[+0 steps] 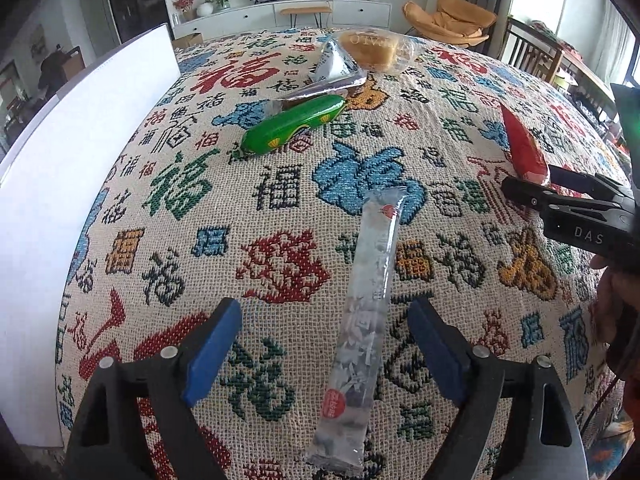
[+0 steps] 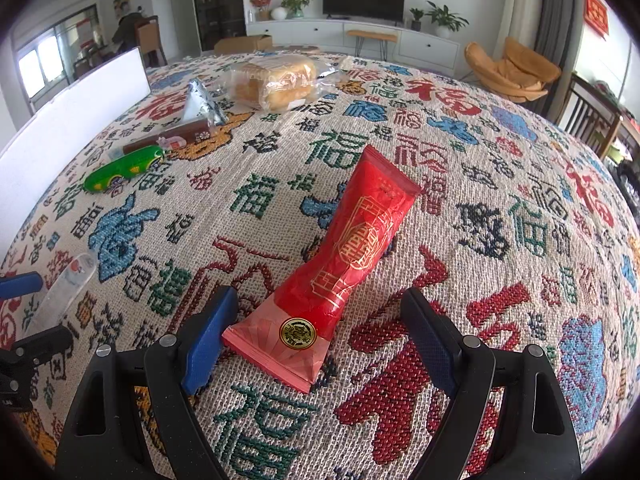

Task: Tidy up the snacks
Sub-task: 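Grasp the clear stick pack with the left tool and lift it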

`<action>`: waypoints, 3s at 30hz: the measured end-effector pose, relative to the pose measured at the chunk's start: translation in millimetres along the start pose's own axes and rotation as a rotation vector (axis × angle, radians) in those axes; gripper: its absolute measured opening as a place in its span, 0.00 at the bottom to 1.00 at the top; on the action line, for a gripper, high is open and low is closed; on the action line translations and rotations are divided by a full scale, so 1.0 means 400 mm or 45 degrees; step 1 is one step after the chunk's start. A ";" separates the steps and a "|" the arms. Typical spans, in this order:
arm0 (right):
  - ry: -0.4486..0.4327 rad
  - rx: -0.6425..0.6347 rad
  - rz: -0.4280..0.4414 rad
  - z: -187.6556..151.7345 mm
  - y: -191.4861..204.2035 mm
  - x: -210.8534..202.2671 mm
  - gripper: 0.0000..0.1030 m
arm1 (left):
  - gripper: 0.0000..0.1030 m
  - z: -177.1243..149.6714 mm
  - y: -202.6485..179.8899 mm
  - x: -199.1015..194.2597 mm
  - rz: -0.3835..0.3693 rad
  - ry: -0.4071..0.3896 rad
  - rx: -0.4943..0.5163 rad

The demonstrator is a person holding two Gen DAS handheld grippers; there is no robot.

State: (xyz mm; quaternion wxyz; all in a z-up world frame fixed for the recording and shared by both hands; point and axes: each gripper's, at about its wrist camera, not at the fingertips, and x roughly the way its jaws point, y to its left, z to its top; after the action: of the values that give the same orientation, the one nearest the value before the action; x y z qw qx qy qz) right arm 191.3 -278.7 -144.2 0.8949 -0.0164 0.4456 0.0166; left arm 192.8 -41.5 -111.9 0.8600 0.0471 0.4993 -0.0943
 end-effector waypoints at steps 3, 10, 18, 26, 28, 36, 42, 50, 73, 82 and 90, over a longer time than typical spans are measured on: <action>0.000 0.000 0.000 0.000 0.000 0.000 0.83 | 1.00 -0.014 0.014 0.008 0.021 -0.012 -0.026; 0.000 0.001 0.000 0.000 0.000 0.000 0.83 | 1.00 -0.025 0.014 0.004 0.017 -0.062 -0.007; -0.001 0.002 0.000 0.000 0.001 0.000 0.83 | 1.00 -0.033 0.011 0.000 0.013 -0.086 0.001; -0.001 0.002 0.000 0.000 0.000 0.000 0.83 | 1.00 -0.033 0.012 0.001 0.014 -0.089 0.001; -0.001 0.003 0.000 0.000 0.000 0.000 0.83 | 1.00 -0.033 0.012 0.001 0.014 -0.089 0.000; -0.001 0.003 0.000 0.000 0.000 0.000 0.83 | 1.00 -0.033 0.013 0.001 0.013 -0.090 0.000; -0.002 0.003 0.000 0.000 -0.001 0.000 0.83 | 1.00 -0.033 0.012 0.001 0.013 -0.090 0.000; -0.002 0.004 0.000 0.000 0.000 -0.001 0.83 | 1.00 -0.034 0.012 0.001 0.014 -0.091 -0.001; -0.002 0.005 0.000 0.000 -0.001 0.000 0.83 | 1.00 -0.034 0.058 -0.007 0.060 -0.091 -0.093; -0.002 0.005 0.000 0.000 -0.001 -0.001 0.83 | 0.99 -0.035 0.100 -0.022 -0.052 -0.112 -0.188; 0.003 0.060 0.114 0.012 -0.028 -0.010 0.83 | 0.45 -0.009 0.012 -0.025 -0.036 -0.075 0.050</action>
State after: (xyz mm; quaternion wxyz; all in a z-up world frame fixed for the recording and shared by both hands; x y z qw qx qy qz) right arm 193.1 -289.7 -138.1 0.8928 0.0247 0.4474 0.0460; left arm 185.9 -35.1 -105.2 0.8718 0.0541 0.4725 -0.1175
